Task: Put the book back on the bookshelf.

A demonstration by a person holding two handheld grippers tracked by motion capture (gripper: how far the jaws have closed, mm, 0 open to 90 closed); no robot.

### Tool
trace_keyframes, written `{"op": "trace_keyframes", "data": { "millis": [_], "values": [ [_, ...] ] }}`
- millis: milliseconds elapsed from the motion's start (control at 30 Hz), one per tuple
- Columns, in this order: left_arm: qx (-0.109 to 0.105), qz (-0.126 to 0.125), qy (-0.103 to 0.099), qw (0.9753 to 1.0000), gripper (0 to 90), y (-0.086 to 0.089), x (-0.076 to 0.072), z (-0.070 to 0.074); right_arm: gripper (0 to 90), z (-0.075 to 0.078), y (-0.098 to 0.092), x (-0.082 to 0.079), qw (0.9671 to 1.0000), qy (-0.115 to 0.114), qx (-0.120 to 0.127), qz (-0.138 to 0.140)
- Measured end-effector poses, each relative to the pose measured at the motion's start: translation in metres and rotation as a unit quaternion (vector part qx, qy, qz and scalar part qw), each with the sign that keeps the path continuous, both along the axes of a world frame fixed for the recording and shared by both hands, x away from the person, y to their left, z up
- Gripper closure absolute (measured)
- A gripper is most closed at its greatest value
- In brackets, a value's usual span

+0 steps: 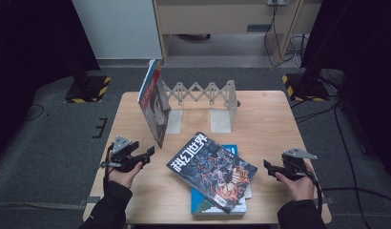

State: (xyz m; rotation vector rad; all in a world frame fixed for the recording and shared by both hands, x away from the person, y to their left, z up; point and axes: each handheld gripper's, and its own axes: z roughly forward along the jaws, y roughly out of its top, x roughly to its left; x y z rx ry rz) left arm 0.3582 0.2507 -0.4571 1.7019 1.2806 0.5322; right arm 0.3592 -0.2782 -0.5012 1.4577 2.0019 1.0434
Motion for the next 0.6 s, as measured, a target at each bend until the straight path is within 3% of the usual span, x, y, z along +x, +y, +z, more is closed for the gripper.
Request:
{"op": "trace_keyframes", "data": {
  "millis": [167,600],
  "values": [
    [0.005,-0.013,0.007,0.9999,26.4,-0.004,0.000,-0.006,18.9,0.007,0.007,-0.005,0.9998,-0.013,0.007,0.012],
    [-0.022,-0.046,0.036,0.9981,23.6,-0.016,-0.001,-0.020,19.3,0.015,0.025,-0.016,0.9972,-0.026,0.040,0.057]
  ]
}}
